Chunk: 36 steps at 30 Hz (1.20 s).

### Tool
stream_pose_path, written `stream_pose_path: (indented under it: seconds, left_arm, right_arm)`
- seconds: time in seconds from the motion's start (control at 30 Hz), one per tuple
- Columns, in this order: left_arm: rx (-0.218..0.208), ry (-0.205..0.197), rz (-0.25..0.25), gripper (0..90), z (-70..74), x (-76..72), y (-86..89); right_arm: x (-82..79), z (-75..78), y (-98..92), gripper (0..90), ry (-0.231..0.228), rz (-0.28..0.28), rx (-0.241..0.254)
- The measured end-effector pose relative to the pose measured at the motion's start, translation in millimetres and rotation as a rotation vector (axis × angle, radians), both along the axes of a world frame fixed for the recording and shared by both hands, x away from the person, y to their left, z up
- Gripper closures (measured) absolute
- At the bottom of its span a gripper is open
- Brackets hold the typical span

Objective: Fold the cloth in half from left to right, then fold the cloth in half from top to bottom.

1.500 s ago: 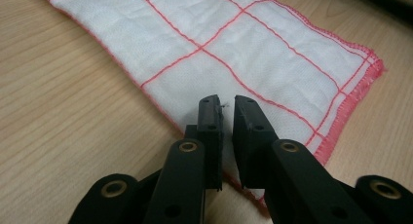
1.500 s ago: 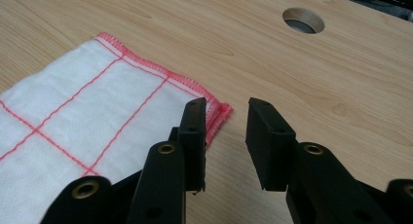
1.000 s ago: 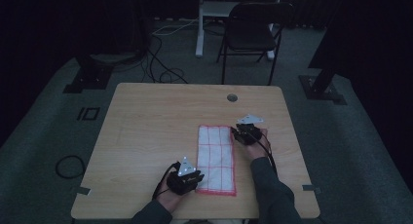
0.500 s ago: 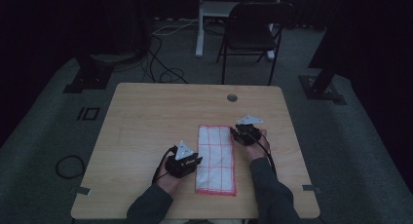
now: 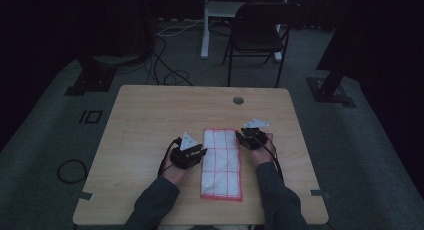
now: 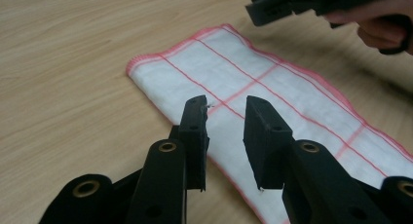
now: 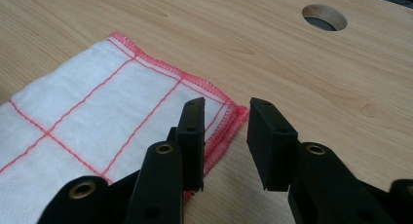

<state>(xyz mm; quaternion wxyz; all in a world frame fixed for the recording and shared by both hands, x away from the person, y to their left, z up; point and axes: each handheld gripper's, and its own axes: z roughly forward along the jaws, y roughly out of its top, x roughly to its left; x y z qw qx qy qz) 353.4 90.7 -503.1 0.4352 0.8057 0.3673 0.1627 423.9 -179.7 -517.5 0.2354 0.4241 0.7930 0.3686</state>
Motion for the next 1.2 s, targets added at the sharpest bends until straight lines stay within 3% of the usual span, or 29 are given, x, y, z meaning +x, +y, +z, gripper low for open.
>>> stream_pose_path:
  seconds: [0.47, 0.8, 1.2]
  left_arm:
    - [0.012, 0.026, 0.077, 68.4, -4.1, 33.3, 0.1]
    - [0.002, 0.028, 0.108, 66.0, -4.0, 46.4, -1.4]
    - [0.021, 0.046, 0.153, 63.1, -14.0, 61.3, -3.2]
  right_arm:
    - [1.1, 1.1, -5.0, 66.8, -0.002, -0.006, 0.007]
    - [2.9, -0.3, -2.3, 64.1, 0.005, -0.01, 0.012]
    - [5.2, -5.1, 2.1, 60.9, 0.019, -0.032, 0.021]
